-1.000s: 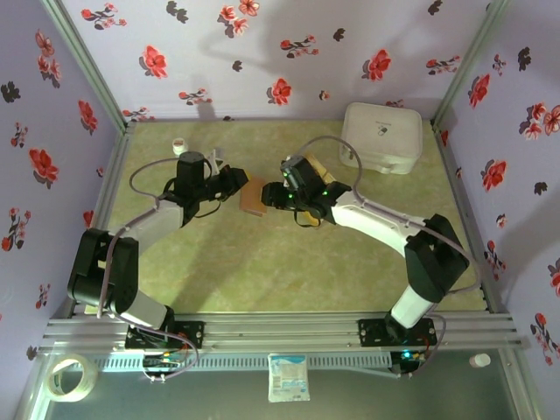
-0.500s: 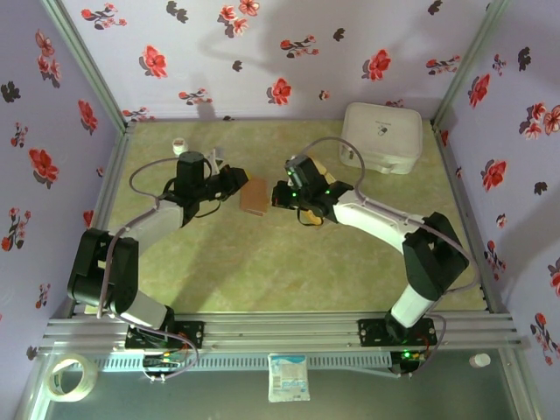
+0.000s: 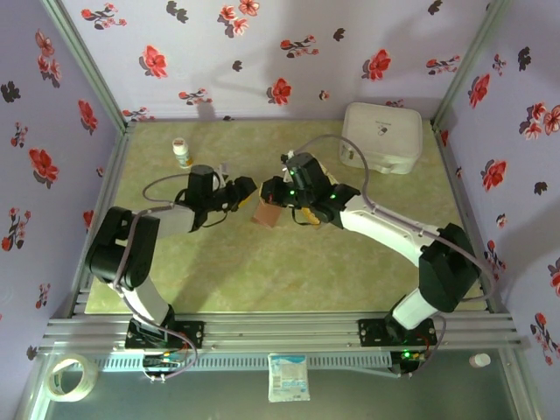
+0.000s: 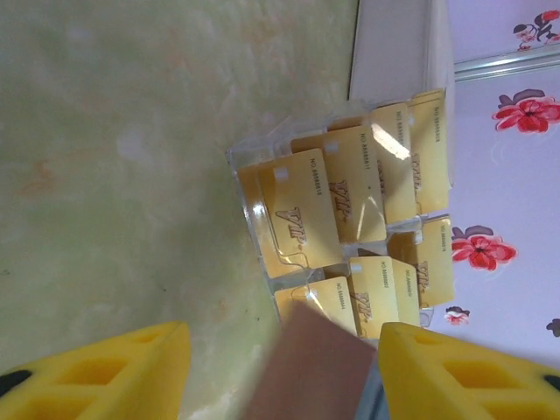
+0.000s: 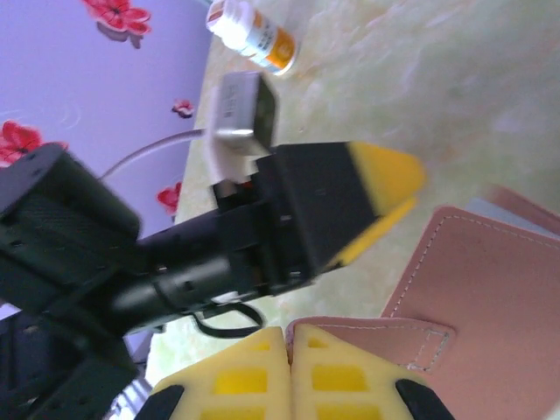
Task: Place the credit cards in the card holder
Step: Place the card holder at the center of the table, then open the card holder at the bottom-center of the table.
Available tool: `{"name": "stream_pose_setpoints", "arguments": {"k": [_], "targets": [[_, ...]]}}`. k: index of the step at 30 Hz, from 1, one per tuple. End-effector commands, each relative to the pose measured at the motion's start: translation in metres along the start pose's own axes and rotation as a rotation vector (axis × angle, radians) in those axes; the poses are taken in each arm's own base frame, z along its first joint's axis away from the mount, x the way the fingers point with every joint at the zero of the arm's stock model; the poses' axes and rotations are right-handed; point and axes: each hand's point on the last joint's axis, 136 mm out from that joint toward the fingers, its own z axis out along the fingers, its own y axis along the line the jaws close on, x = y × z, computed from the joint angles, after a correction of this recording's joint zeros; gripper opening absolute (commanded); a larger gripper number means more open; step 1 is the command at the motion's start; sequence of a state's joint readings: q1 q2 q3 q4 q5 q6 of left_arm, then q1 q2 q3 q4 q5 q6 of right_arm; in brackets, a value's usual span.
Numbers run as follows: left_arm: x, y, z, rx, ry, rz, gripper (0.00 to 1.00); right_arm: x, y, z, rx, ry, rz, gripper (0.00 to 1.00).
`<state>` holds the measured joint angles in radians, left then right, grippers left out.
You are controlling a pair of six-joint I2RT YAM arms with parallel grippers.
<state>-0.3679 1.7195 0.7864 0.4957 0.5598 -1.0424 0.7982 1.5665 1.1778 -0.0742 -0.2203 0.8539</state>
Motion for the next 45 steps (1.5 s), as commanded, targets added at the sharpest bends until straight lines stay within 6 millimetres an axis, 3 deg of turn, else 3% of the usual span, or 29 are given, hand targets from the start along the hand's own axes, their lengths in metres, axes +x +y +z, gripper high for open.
{"name": "stream_pose_setpoints", "arguments": {"k": [1, 6, 16, 22, 27, 32, 35, 45], "targets": [[0.005, -0.006, 0.008, 0.052, -0.005, -0.001, 0.60, 0.014, -0.001, 0.019, -0.053, 0.027, 0.061, 0.00], [0.009, -0.002, 0.002, 0.027, -0.007, 0.005, 0.61, 0.022, -0.017, 0.019, -0.030, 0.033, 0.061, 0.00], [0.006, -0.003, -0.032, -0.120, -0.017, 0.107, 0.67, 0.044, -0.054, 0.001, -0.039, 0.055, 0.018, 0.00], [0.003, 0.001, -0.044, -0.310, 0.096, 0.204, 0.67, 0.054, -0.086, -0.012, -0.004, 0.044, 0.039, 0.00], [-0.008, 0.007, -0.061, -0.491, 0.175, 0.303, 0.68, 0.060, -0.102, -0.019, 0.022, 0.038, 0.040, 0.00], [-0.021, -0.013, -0.078, -0.552, 0.191, 0.440, 0.70, 0.068, -0.115, -0.020, 0.042, 0.048, 0.045, 0.00], [-0.011, -0.008, -0.079, -0.573, 0.248, 0.472, 0.70, 0.072, -0.123, -0.019, 0.053, 0.059, 0.047, 0.00], [0.052, 0.055, -0.066, -0.651, 0.363, 0.485, 0.71, 0.090, -0.150, -0.017, 0.112, 0.096, 0.053, 0.00]]}}
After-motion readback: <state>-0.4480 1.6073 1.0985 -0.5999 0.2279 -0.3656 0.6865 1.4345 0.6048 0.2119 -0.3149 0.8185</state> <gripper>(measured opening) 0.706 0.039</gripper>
